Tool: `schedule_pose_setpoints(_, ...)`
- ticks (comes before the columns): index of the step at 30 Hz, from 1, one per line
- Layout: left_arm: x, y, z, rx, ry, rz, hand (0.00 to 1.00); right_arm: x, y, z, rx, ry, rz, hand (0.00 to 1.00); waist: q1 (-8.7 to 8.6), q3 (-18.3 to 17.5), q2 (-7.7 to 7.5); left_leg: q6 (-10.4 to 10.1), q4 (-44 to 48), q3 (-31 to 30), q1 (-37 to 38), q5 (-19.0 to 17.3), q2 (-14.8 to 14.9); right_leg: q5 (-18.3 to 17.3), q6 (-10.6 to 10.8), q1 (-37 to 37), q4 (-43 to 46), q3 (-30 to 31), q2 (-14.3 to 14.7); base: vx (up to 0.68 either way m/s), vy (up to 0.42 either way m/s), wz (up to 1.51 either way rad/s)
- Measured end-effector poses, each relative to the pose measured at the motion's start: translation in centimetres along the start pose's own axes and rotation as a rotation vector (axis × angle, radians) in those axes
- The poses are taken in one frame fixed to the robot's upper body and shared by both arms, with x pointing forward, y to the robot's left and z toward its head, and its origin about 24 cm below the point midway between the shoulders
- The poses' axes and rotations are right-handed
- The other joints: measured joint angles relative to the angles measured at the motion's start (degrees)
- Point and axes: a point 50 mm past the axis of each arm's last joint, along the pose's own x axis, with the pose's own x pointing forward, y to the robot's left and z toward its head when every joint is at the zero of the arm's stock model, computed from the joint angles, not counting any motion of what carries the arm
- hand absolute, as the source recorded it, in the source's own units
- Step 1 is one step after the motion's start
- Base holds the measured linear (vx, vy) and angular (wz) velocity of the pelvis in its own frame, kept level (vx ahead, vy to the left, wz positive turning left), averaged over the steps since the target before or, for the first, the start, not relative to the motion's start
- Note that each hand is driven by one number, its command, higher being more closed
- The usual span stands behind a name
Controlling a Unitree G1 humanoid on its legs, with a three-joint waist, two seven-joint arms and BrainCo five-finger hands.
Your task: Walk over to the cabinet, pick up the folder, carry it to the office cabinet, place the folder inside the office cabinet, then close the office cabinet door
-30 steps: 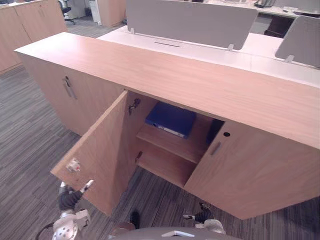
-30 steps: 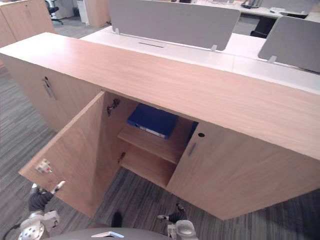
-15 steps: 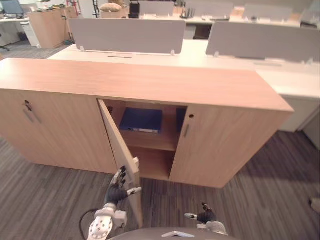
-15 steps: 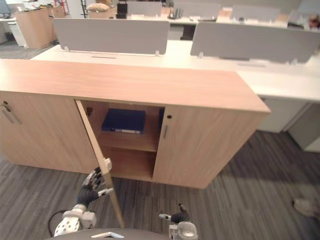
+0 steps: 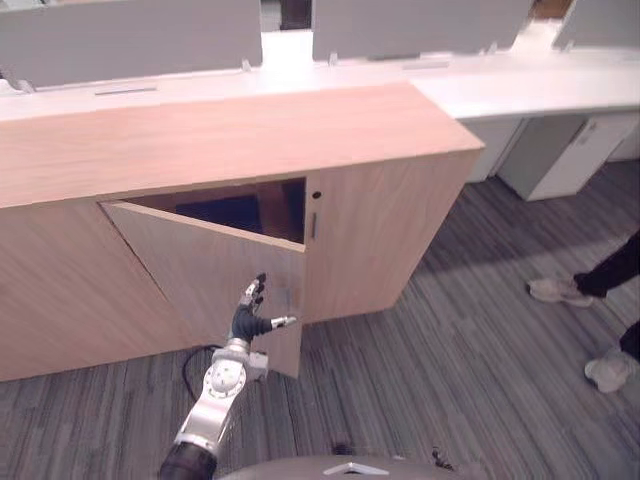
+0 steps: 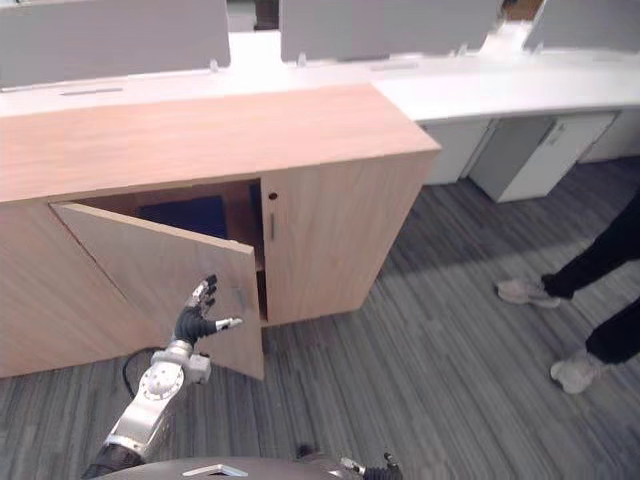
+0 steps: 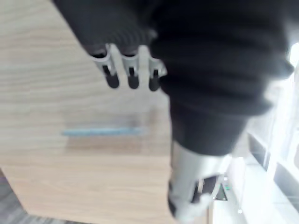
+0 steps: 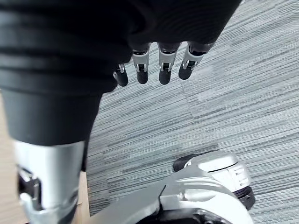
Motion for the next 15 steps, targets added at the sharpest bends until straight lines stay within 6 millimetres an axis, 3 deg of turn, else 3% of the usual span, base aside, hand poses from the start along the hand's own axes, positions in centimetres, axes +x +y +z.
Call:
schedule_pose_setpoints(2, 0.8, 0.7, 0.4, 0.026, -0.004, 0.044, 0.00, 0.1, -0.2, 0.1, -0.006, -0.003, -0.004, 0.00, -0.32, 0.1, 0.52, 0.7, -2.4, 0.2, 1.1, 1.7, 0.1, 0.0, 0.0, -0.1, 0.1, -0.5, 0.5, 0.10, -0.026, 0.01)
schedule_pose_setpoints(9, 2.9, 3.9, 1.3, 0.128, -0.002, 0.134, 0.00, 0.2, 0.0, 0.4, -0.005, -0.006, 0.000, 0.00, -1.08, 0.3, 0.33, 0.7, -2.4, 0.7, 1.0, 1.7, 0.4, 0.0, 0.0, -0.1, -0.3, -1.1, 0.8, 0.04, -0.040, -0.01)
schedule_pose_setpoints(15, 4.1, 4.5, 2.3, 0.165, -0.022, 0.132, 0.00, 0.5, 0.2, 0.7, -0.004, -0.002, 0.006, 0.00, -2.07, 0.9, -0.03, 0.8, -2.5, -0.1, 0.5, 2.4, 0.1, -0.2, -0.4, -0.6, -0.2, -2.9, 0.5, -0.07, -0.036, 0.06)
